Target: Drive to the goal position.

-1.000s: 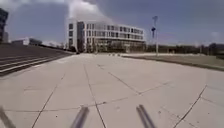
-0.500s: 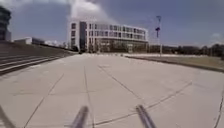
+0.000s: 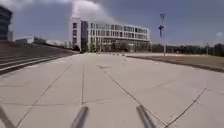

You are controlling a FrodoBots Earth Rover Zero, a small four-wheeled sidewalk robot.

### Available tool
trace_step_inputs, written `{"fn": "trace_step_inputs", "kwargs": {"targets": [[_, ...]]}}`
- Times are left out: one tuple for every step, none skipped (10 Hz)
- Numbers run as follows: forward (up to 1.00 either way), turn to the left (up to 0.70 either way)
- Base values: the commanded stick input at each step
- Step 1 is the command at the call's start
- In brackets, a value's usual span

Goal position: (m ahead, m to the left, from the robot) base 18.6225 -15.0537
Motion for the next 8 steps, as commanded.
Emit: {"fn": "trace_step_inputs", "kwargs": {"targets": [[0.7,0.0],[0.7,0.0],[0.7,0.0],[0.7,0.0],[0.7,0.0],[0.7,0.0],[0.7,0.0],[0.7,0.0]]}}
